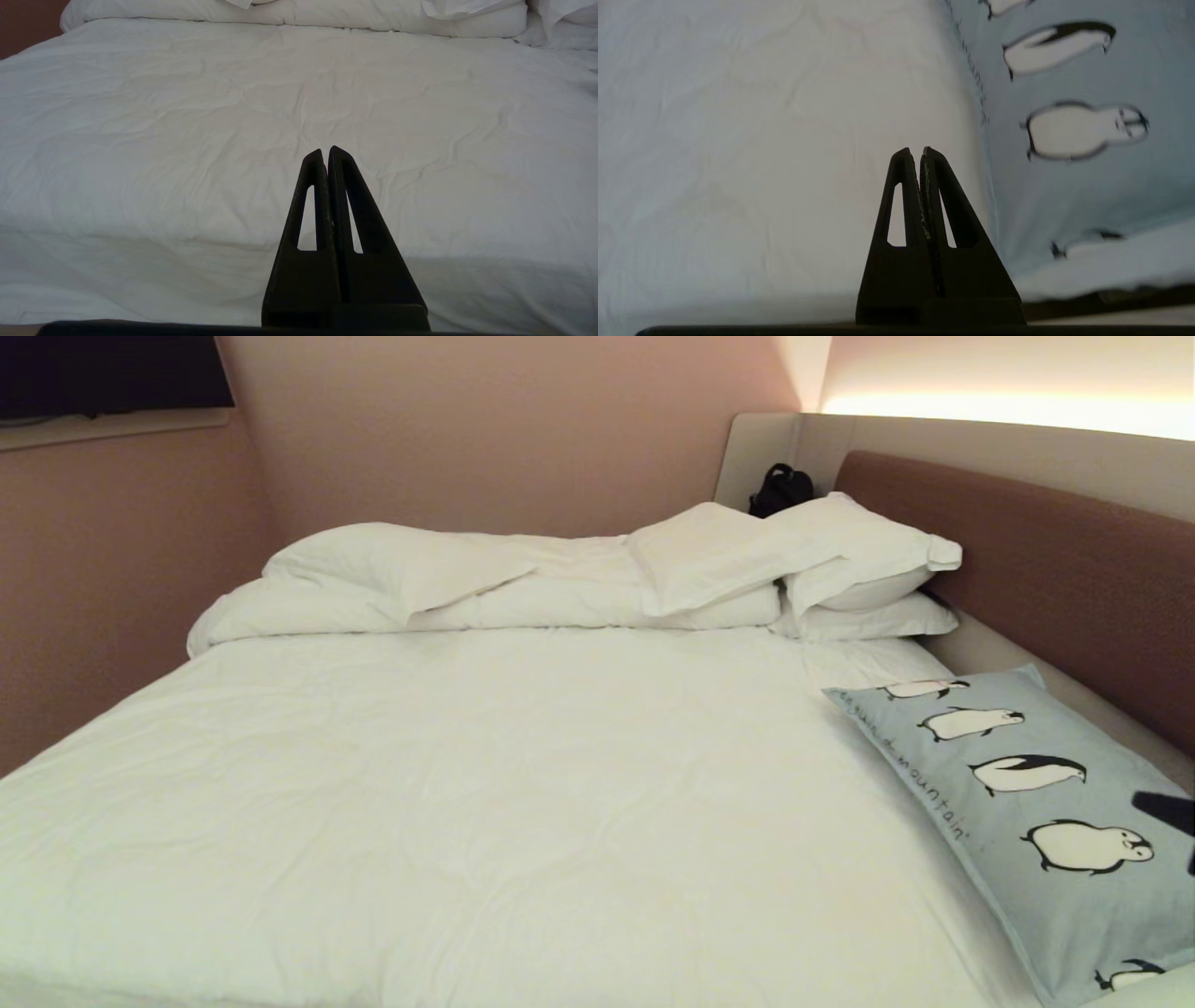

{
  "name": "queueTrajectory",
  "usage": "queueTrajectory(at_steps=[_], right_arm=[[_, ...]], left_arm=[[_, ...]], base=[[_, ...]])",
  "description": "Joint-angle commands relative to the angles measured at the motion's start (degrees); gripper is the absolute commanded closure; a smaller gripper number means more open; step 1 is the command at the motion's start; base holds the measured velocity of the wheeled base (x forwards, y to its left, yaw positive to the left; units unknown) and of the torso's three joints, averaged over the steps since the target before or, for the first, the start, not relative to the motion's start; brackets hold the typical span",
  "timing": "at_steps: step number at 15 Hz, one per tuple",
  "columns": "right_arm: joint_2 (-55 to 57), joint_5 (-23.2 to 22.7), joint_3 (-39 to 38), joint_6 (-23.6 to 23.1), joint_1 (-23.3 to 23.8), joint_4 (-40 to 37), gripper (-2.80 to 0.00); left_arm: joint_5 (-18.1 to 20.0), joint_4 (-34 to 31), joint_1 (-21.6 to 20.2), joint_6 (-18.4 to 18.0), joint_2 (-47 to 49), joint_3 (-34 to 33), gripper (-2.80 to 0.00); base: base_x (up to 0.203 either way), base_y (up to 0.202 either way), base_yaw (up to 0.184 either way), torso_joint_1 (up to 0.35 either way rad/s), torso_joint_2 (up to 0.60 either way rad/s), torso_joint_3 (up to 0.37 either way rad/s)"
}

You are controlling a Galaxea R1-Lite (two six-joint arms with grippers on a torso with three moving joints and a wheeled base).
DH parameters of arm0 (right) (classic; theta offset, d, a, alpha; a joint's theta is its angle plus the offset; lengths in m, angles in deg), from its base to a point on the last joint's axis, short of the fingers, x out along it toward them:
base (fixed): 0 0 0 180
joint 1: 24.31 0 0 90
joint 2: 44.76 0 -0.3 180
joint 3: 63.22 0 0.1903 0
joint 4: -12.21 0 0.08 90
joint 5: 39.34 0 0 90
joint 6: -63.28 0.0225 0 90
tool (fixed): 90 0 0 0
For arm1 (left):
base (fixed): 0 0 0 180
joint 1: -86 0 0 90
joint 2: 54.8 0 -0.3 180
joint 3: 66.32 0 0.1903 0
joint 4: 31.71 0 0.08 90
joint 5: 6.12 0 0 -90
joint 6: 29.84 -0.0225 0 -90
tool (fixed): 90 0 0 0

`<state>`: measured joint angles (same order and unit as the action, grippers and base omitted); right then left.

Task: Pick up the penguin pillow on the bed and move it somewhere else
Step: Pick up the pillow

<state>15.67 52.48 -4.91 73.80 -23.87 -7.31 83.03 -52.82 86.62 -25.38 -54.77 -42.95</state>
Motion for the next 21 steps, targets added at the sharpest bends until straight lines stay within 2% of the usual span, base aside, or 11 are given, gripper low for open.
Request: queueTrajectory(at_steps=[1, 6, 11, 16, 21], right_arm=[[17.5, 2.5, 8.6, 5.5, 0.2, 10.7, 0.00], [34.8, 7.2, 21.9, 11.8, 0.5, 11.9, 0.00], [46.1, 7.7, 31.9, 18.4, 4.4, 12.1, 0.00], [51.3, 5.7, 32.3, 19.7, 12.3, 12.3, 0.00], [51.1, -1.4, 27.9, 19.4, 21.0, 12.4, 0.00]], left_arm=[[0.0, 0.0, 0.0, 0.0, 0.0, 0.0, 0.00], [0.0, 0.0, 0.0, 0.0, 0.0, 0.0, 0.00], [0.0, 0.0, 0.0, 0.0, 0.0, 0.0, 0.00], [0.0, 0.0, 0.0, 0.0, 0.0, 0.0, 0.00], [0.0, 0.0, 0.0, 0.0, 0.0, 0.0, 0.00]], base=[[0.000, 0.000, 0.000, 0.000, 0.00, 0.000], [0.000, 0.000, 0.000, 0.000, 0.00, 0.000], [0.000, 0.000, 0.000, 0.000, 0.00, 0.000], [0.000, 0.000, 0.000, 0.000, 0.00, 0.000], [0.000, 0.000, 0.000, 0.000, 0.00, 0.000]])
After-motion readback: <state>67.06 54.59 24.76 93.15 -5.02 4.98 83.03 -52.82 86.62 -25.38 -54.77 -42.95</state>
